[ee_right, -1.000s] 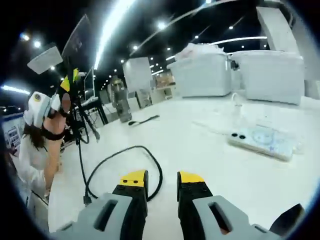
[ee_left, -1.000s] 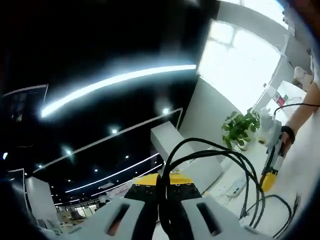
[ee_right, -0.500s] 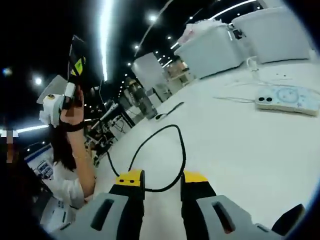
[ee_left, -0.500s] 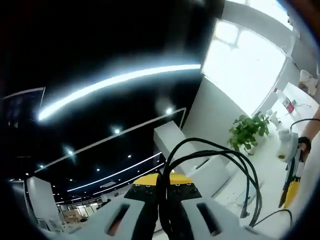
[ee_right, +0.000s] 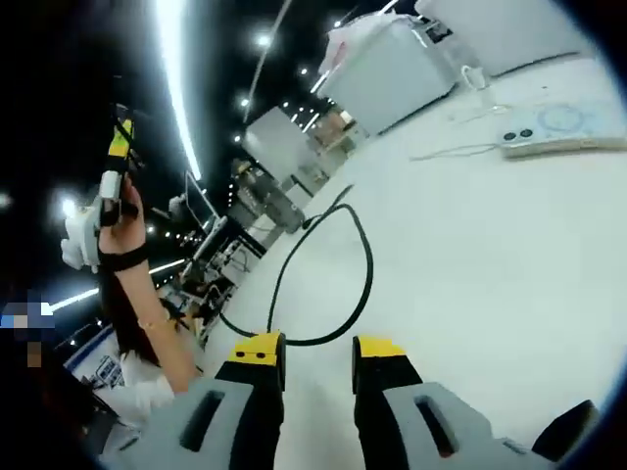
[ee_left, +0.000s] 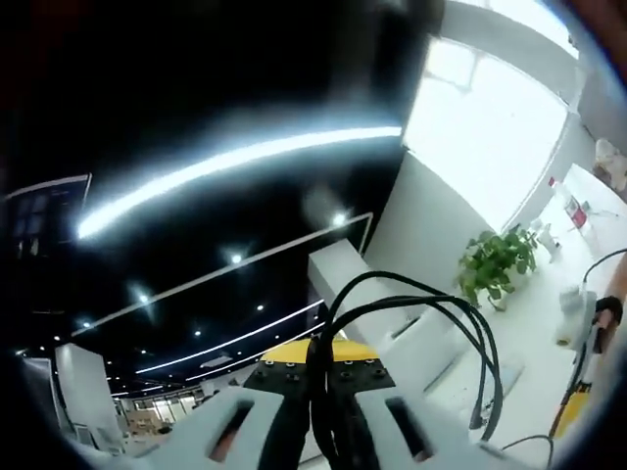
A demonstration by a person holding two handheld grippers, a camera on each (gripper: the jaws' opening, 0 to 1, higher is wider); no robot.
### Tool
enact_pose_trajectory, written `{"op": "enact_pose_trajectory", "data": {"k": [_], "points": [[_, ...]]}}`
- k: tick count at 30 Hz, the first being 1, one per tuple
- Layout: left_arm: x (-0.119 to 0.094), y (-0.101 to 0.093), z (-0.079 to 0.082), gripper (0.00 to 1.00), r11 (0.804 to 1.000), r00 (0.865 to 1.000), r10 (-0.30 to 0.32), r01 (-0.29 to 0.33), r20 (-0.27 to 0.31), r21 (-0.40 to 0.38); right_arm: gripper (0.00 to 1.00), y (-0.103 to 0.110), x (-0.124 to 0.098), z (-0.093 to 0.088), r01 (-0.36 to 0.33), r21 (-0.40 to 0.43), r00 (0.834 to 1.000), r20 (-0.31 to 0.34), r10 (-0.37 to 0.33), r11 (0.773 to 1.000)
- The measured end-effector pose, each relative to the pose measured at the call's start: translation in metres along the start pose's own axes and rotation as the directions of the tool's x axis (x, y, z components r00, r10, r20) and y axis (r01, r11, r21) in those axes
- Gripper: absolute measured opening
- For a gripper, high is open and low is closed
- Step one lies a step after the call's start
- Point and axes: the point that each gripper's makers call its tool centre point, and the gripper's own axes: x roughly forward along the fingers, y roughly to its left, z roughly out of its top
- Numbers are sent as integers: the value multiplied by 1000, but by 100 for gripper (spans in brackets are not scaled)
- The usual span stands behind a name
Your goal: Coil the Type-C to USB data cable on the desktop and secure it with Velcro straps.
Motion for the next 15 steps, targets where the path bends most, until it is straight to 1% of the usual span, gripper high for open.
{"op": "enact_pose_trajectory", "data": {"k": [1, 2, 4, 5, 6, 7, 8, 11, 12, 13, 14, 15], "points": [[0, -1, 4, 6, 1000, 1000, -1, 1, 9, -9, 31, -1, 0, 5, -5, 30, 1000, 31, 4, 1000], [-1, -1, 8, 6, 1000, 1000, -1, 2, 18, -18, 30, -1, 0, 6, -15, 54, 999, 35, 13, 998], [-2, -3, 14, 6, 999, 999, -8, 10, 35, -36, 27, -1, 2, 15, -44, 100, 996, 86, 35, 994], [-2, -5, 18, 6, 998, 999, -18, 21, 44, -57, 23, 1, 3, 18, -74, 119, 993, 99, 62, 990], [-3, -7, 18, 6, 997, 999, -25, 28, 48, -72, 20, 7, 3, 16, -101, 115, 991, 97, 90, 988], [-4, -9, 18, 6, 996, 998, -34, 38, 49, -81, 14, 9, 2, 20, -116, 100, 987, 119, 104, 988], [-5, -13, 17, 6, 995, 998, -44, 48, 50, -86, 5, 12, 1, 20, -115, 90, 987, 125, 104, 989], [-12, -33, 8, 7, 990, 993, -106, 111, 57, -91, 3, 24, -9, 39, -134, -51, 972, 190, 142, 990], [-15, -42, 4, 7, 986, 989, -136, 142, 65, -93, 3, 25, -15, 48, -112, -109, 969, 208, 133, 988], [-19, -50, -2, 7, 983, 987, -149, 155, 63, -97, 3, 26, -21, 56, -85, -161, 964, 237, 122, 983], [-24, -56, -7, 7, 983, 986, -154, 159, 59, -96, 2, 29, -27, 65, -61, -216, 956, 268, 119, 975], [-28, -65, -12, 7, 980, 984, -168, 173, 66, -94, 2, 30, -34, 73, -25, -278, 948, 297, 111, 960]]}}
